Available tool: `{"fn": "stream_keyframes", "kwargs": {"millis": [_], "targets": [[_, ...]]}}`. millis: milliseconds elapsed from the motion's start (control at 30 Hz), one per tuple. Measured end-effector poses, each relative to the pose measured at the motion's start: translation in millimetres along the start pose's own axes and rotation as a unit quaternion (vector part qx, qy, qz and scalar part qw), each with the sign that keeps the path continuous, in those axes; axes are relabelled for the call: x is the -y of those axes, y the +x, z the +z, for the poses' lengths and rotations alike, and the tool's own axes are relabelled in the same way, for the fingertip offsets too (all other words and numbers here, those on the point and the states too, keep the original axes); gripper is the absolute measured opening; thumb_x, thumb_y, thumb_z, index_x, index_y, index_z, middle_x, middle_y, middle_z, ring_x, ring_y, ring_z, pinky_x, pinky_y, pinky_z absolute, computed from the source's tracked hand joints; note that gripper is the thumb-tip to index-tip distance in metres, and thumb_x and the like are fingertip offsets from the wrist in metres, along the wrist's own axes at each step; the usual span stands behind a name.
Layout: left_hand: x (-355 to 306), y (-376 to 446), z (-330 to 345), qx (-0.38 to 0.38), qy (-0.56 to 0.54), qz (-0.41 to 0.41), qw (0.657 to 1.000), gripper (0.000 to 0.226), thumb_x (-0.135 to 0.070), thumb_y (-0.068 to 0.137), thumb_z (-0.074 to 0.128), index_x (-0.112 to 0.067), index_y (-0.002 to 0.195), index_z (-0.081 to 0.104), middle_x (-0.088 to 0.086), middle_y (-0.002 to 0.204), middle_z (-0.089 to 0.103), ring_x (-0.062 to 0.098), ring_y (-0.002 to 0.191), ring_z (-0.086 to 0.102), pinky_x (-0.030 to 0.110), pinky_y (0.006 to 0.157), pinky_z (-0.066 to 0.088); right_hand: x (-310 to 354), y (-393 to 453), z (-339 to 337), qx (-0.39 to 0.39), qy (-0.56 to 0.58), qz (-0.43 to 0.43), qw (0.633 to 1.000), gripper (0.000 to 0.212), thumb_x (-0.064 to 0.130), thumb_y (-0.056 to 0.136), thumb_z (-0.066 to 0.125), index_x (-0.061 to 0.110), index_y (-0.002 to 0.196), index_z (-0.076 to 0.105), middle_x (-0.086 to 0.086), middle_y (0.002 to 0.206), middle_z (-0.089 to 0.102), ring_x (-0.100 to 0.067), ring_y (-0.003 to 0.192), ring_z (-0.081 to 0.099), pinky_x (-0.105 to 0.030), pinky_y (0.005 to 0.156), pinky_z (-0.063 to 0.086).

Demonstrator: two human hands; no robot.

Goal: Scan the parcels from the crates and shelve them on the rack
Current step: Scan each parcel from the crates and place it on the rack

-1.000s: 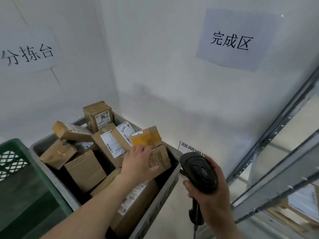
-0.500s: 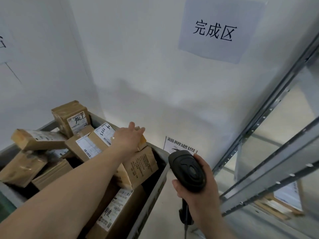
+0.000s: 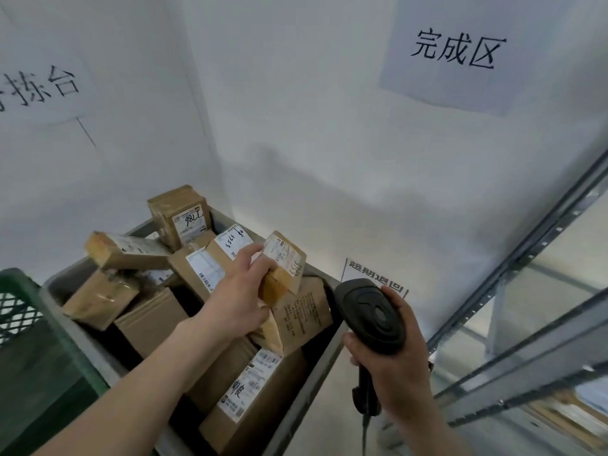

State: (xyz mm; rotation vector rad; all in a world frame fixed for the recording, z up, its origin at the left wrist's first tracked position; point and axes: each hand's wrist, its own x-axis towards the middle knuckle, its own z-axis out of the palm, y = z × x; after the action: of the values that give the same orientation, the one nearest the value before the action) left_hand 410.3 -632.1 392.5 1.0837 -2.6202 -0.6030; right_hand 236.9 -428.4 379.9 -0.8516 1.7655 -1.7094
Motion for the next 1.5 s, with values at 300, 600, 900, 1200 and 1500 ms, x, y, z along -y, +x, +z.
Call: {"fn": "stream_keyframes", "kwargs": {"millis": [300, 600, 900, 1200, 1500], "targets": [[-24, -11, 0, -0.136, -0.270, -0.205, 0.931, 0.022, -0.012, 0.086, 0.074, -0.025, 0.092, 0.057, -0.004, 0.107, 0.054, 0.017, 0.089, 0.059, 0.025, 0.068, 0.047, 6, -8, 11, 0.076, 0.046, -0.018, 0.996, 0.080, 0.007, 0.062, 0.085, 0.047, 0.126, 0.058, -0.001, 0.120, 0.070, -0.031, 0.099, 0.068, -0.066, 0.090, 0.055], [-34, -29, 2, -0.126, -0.314, -0.267, 0.902, 0.056, -0.011, 0.083, 0.079, -0.022, 0.130, 0.049, -0.002, 0.122, 0.056, 0.019, 0.102, 0.064, 0.030, 0.077, 0.059, 19, -26, -15, 0.100, 0.030, -0.023, 0.994, 0.083, 0.008, 0.061, 0.084, 0.031, 0.135, 0.053, 0.010, 0.116, 0.071, -0.021, 0.094, 0.071, -0.059, 0.089, 0.057], [-42, -49, -13, -0.054, -0.324, -0.234, 0.915, 0.067, 0.002, 0.087, 0.073, -0.037, 0.139, 0.055, -0.004, 0.129, 0.055, 0.023, 0.100, 0.067, 0.037, 0.075, 0.062, 33, -41, -38, 0.178, -0.052, -0.055, 0.981, 0.077, -0.011, 0.069, 0.085, 0.028, 0.128, 0.056, 0.020, 0.113, 0.071, -0.005, 0.107, 0.068, -0.022, 0.089, 0.056], [-53, -66, -51, -0.061, -0.263, -0.189, 0.944, 0.065, 0.000, 0.086, 0.075, -0.038, 0.136, 0.059, -0.009, 0.117, 0.069, 0.009, 0.105, 0.068, 0.038, 0.096, 0.058, 46, -53, -47, 0.224, -0.100, -0.109, 0.963, 0.082, 0.012, 0.066, 0.087, 0.026, 0.138, 0.052, 0.022, 0.120, 0.067, -0.003, 0.115, 0.065, -0.019, 0.092, 0.055], [-68, -84, -63, -0.057, -0.255, -0.175, 0.949, 0.066, 0.005, 0.088, 0.069, -0.036, 0.138, 0.058, -0.007, 0.122, 0.064, 0.011, 0.108, 0.064, 0.033, 0.093, 0.058, 55, -64, -59, 0.238, -0.121, -0.130, 0.955, 0.076, 0.002, 0.070, 0.087, 0.045, 0.123, 0.053, 0.033, 0.112, 0.066, 0.005, 0.107, 0.066, -0.008, 0.086, 0.050]]}}
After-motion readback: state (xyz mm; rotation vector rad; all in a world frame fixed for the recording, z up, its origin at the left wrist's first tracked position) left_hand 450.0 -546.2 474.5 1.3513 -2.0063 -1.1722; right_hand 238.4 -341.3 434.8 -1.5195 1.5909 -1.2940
